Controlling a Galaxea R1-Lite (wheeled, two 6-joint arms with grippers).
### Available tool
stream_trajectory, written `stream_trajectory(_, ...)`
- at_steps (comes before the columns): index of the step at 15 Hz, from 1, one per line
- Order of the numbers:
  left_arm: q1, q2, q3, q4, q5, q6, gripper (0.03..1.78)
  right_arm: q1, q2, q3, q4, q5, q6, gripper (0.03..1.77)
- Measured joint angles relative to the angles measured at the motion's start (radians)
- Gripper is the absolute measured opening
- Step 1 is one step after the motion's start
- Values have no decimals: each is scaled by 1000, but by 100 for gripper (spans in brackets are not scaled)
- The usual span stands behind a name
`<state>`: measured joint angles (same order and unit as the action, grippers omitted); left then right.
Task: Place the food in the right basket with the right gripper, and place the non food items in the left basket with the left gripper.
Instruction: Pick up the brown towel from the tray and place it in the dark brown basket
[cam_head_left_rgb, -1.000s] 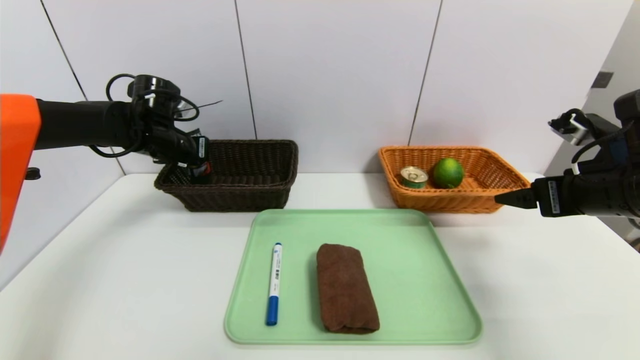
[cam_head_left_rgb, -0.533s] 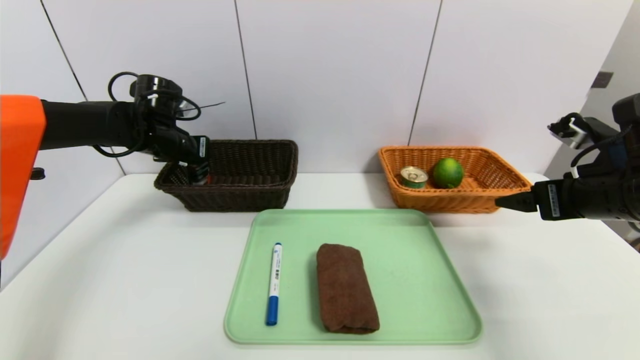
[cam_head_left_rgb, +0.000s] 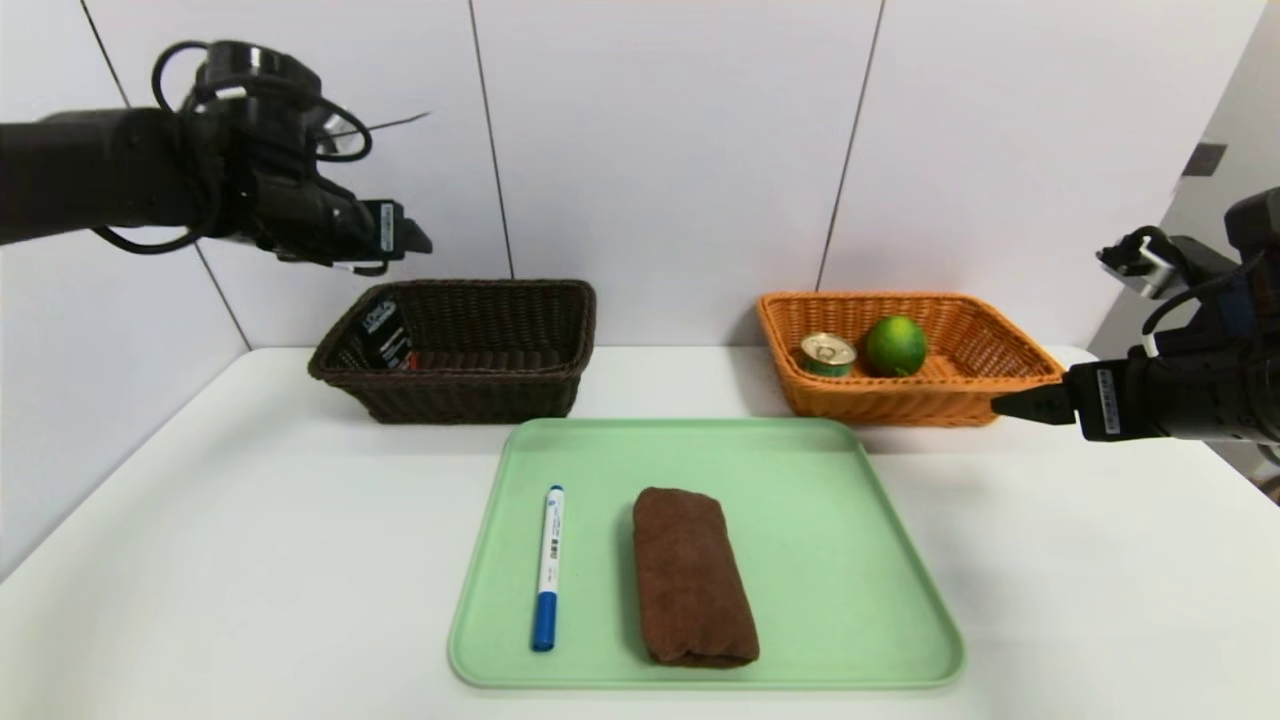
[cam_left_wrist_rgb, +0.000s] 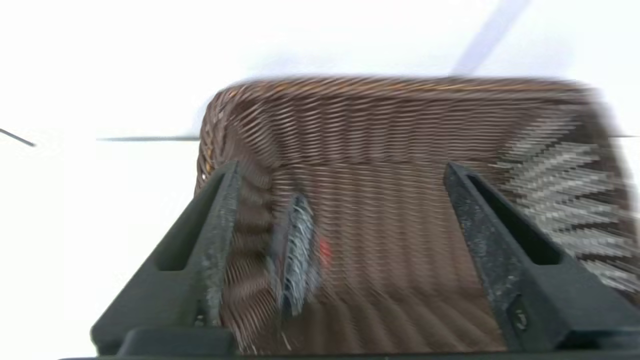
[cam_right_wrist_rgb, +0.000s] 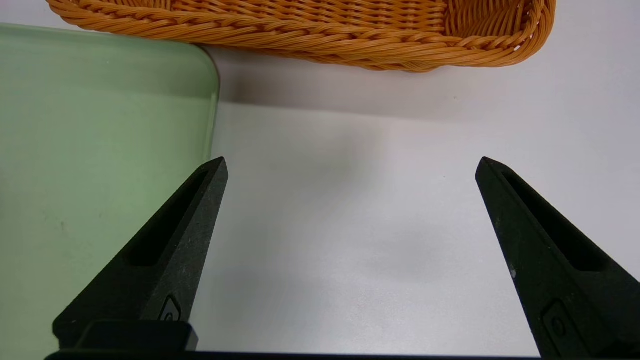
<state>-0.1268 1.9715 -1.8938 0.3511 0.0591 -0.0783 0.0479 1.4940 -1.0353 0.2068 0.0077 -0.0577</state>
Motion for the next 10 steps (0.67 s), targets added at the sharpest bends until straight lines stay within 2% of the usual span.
stream_trajectory(3,-145,-108,-45,195,80,-41,153,0,0,4,0,1,0,171)
stream_trajectory(5,-278,-161,-57,322,141,-110,157,0,0,10,1,1,2,171)
stream_trajectory(7,-419,-190,-61,444,190,-228,160,0,-1,20,0,1,4,171)
stream_trajectory(10,-594,-184,-63,597,214,-477,164,-6,-6,39,-1,1,4,171)
